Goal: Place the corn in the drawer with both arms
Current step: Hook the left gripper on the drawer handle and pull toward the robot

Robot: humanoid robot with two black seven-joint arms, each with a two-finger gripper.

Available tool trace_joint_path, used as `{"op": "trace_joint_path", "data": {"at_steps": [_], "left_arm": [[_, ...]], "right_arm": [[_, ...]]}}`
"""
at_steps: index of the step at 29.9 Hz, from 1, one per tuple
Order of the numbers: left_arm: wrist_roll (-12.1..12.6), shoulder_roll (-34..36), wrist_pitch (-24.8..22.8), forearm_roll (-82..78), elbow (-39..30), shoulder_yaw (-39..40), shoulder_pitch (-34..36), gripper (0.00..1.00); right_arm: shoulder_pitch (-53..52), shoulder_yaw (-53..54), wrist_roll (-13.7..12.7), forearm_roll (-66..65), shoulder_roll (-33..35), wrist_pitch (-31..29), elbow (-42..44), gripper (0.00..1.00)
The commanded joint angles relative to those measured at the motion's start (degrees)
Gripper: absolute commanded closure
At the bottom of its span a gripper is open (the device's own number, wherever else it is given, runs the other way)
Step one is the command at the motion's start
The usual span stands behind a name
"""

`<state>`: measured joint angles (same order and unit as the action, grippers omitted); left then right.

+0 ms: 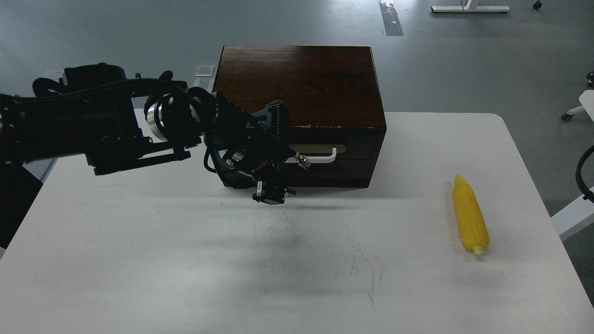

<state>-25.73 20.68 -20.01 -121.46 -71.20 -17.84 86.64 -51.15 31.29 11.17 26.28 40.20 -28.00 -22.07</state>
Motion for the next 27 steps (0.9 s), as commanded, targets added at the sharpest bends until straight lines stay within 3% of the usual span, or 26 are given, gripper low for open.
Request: {"op": "trace_joint_path", "data": {"at_steps": [1, 15, 27], "left_arm": [[-0.4, 0.0, 0.0, 0.0, -0.2, 0.0, 0.0, 0.16], [-2.3, 0.1, -1.9, 0.1, -3.0, 0.0, -0.2, 0.16], [-2.3, 1.7, -3.8, 0.2, -6.9, 0.1, 0.3, 0.16]], "right_arm": [[0.0, 0.0, 0.0, 0.0, 0.1, 0.0, 0.4, 0.0], [0.1, 0.0, 0.0, 0.0, 0.0, 0.0, 2.0, 0.0], [0.1, -0.1, 0.0, 0.0, 0.1, 0.0, 2.3, 0.0]]}}
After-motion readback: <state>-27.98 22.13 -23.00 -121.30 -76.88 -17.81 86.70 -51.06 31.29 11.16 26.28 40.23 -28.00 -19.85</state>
